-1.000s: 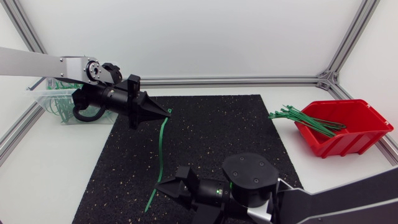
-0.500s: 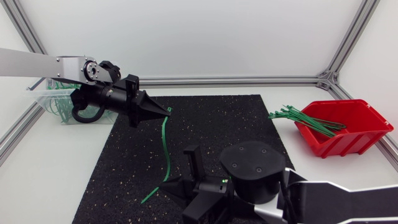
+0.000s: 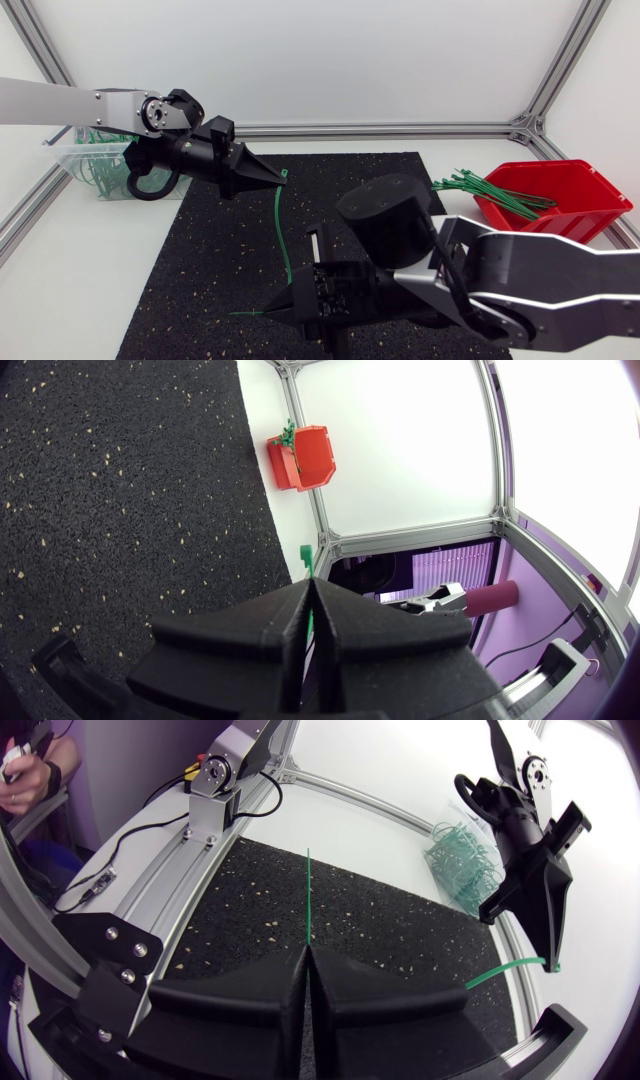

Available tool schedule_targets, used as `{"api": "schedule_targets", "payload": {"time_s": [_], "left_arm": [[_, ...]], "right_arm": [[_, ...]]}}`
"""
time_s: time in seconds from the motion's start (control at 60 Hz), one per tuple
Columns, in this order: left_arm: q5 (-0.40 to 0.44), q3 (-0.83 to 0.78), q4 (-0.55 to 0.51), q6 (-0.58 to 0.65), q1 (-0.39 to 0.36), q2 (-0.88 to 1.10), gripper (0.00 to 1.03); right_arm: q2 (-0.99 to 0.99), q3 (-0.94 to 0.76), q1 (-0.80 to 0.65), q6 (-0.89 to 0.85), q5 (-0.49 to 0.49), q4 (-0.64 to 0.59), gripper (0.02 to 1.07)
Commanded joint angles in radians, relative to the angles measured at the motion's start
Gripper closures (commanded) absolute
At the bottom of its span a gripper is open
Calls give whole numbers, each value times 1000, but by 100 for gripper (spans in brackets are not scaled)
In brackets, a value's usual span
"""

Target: Take a green cable tie from the red box, thread the tail through the head to close it, then place it in the transparent bin on the left.

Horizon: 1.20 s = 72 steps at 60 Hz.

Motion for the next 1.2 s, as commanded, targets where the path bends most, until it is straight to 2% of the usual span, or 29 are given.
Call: {"api": "schedule_targets", "payload": {"time_s": [0.0, 0.1, 0.267, 0.333, 0.45, 0.533, 0.65, 0.867, 0.95, 1.117, 1.183], "left_arm": [[9, -40, 24, -36, -10, -37, 100], [6, -75, 96, -55, -14, -56, 100], [-40, -146, 289, -160, 0, -80, 100], [-65, -190, 372, -211, 0, -111, 100], [-97, -313, 645, -415, -6, -194, 100], [-111, -385, 745, -473, -20, -258, 100], [-149, -449, 819, -532, -49, -327, 100], [-191, -551, 993, -685, -92, -444, 100], [-214, -580, 1003, -697, -101, -487, 100], [-215, -630, 1001, -705, -95, -568, 100], [-215, -638, 1001, -708, -96, -592, 100]], "right_arm": [[-37, 32, -22, 83, -44, -64, 102], [-71, 46, -32, 116, -89, -136, 102], [-94, 54, -41, 176, -133, -183, 102], [-96, 62, -57, 202, -179, -205, 102], [-96, 100, -89, 253, -242, -269, 102], [-99, 141, -123, 285, -302, -344, 102], [-108, 198, -150, 331, -383, -465, 102], [-112, 270, -181, 479, -532, -587, 102], [-105, 306, -186, 508, -573, -645, 102], [-102, 379, -186, 572, -583, -722, 102], [-86, 398, -186, 624, -633, -728, 102]]}}
